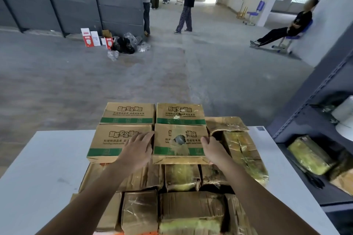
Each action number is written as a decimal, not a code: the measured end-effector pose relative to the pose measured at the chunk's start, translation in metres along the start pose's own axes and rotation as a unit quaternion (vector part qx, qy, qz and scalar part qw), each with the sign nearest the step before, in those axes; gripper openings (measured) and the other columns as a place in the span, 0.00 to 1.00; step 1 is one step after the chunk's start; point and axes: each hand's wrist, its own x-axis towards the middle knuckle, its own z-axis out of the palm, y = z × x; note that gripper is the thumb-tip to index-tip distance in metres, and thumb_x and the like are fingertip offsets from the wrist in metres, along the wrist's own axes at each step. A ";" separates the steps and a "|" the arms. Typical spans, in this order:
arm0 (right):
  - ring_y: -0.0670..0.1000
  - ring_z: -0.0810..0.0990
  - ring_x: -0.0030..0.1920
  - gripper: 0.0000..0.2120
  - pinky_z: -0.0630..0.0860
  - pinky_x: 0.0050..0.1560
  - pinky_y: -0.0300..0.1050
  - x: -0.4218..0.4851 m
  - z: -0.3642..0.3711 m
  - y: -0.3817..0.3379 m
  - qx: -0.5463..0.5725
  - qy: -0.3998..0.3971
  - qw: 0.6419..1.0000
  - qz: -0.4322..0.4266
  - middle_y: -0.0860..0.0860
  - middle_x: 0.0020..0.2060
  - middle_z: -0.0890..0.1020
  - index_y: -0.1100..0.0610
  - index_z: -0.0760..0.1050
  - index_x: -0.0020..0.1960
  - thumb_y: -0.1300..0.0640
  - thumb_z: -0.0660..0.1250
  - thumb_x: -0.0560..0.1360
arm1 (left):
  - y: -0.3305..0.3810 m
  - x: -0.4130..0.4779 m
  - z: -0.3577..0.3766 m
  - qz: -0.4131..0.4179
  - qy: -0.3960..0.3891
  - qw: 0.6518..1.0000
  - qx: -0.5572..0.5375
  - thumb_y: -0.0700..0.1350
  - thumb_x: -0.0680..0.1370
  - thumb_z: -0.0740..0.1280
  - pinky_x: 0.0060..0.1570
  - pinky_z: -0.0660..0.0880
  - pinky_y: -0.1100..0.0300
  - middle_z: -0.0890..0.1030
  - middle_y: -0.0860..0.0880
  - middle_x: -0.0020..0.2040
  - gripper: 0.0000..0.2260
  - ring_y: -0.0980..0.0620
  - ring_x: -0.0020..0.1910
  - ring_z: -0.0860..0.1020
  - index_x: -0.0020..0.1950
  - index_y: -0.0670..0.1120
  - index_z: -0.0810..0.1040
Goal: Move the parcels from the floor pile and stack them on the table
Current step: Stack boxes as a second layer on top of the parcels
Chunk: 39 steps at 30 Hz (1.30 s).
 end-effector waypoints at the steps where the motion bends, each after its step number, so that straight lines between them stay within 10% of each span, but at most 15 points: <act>1: 0.50 0.78 0.43 0.25 0.78 0.43 0.48 0.000 -0.001 0.001 -0.003 0.001 1.000 -0.005 0.52 0.49 0.77 0.60 0.65 0.69 0.43 0.49 0.83 | 0.001 0.000 -0.002 -0.008 0.001 1.000 -0.020 0.50 0.83 0.52 0.75 0.52 0.49 0.60 0.47 0.77 0.23 0.47 0.76 0.56 0.78 0.49 0.56; 8: 0.46 0.76 0.38 0.24 0.69 0.32 0.40 -0.008 -0.003 0.005 -0.033 0.013 0.998 -0.043 0.50 0.45 0.77 0.60 0.63 0.72 0.45 0.50 0.83 | 0.008 -0.004 -0.001 -0.043 -0.015 0.999 0.028 0.56 0.82 0.49 0.74 0.56 0.44 0.57 0.50 0.77 0.25 0.46 0.75 0.56 0.78 0.50 0.51; 17: 0.56 0.73 0.65 0.26 0.76 0.59 0.52 -0.024 -0.016 0.003 -0.116 0.117 0.978 -0.129 0.56 0.69 0.69 0.57 0.61 0.75 0.44 0.52 0.82 | 0.029 -0.027 -0.013 -0.076 0.022 0.997 -0.013 0.57 0.79 0.46 0.69 0.65 0.45 0.66 0.46 0.72 0.25 0.44 0.70 0.64 0.71 0.46 0.65; 27: 0.46 0.75 0.36 0.22 0.64 0.25 0.34 -0.082 0.054 -0.058 -0.029 0.075 0.943 -0.322 0.51 0.56 0.76 0.52 0.62 0.74 0.47 0.56 0.82 | 0.054 -0.131 -0.022 -0.144 0.138 0.977 -0.077 0.52 0.82 0.56 0.69 0.63 0.47 0.62 0.49 0.75 0.22 0.47 0.72 0.61 0.75 0.50 0.60; 33: 0.52 0.76 0.61 0.22 0.76 0.51 0.44 -0.151 0.119 -0.116 -0.006 -0.052 0.910 -0.412 0.53 0.68 0.71 0.52 0.62 0.74 0.48 0.56 0.82 | -0.006 -0.227 -0.036 -0.245 0.200 0.948 -0.033 0.53 0.82 0.56 0.70 0.63 0.48 0.64 0.47 0.74 0.22 0.44 0.74 0.60 0.76 0.50 0.61; 39: 0.54 0.75 0.62 0.21 0.73 0.59 0.49 -0.226 0.196 -0.165 -0.052 -0.149 0.864 -0.478 0.54 0.67 0.72 0.50 0.61 0.74 0.46 0.54 0.82 | -0.078 -0.335 -0.040 -0.340 0.253 0.905 -0.042 0.52 0.81 0.59 0.68 0.62 0.50 0.66 0.46 0.72 0.23 0.44 0.72 0.62 0.76 0.48 0.62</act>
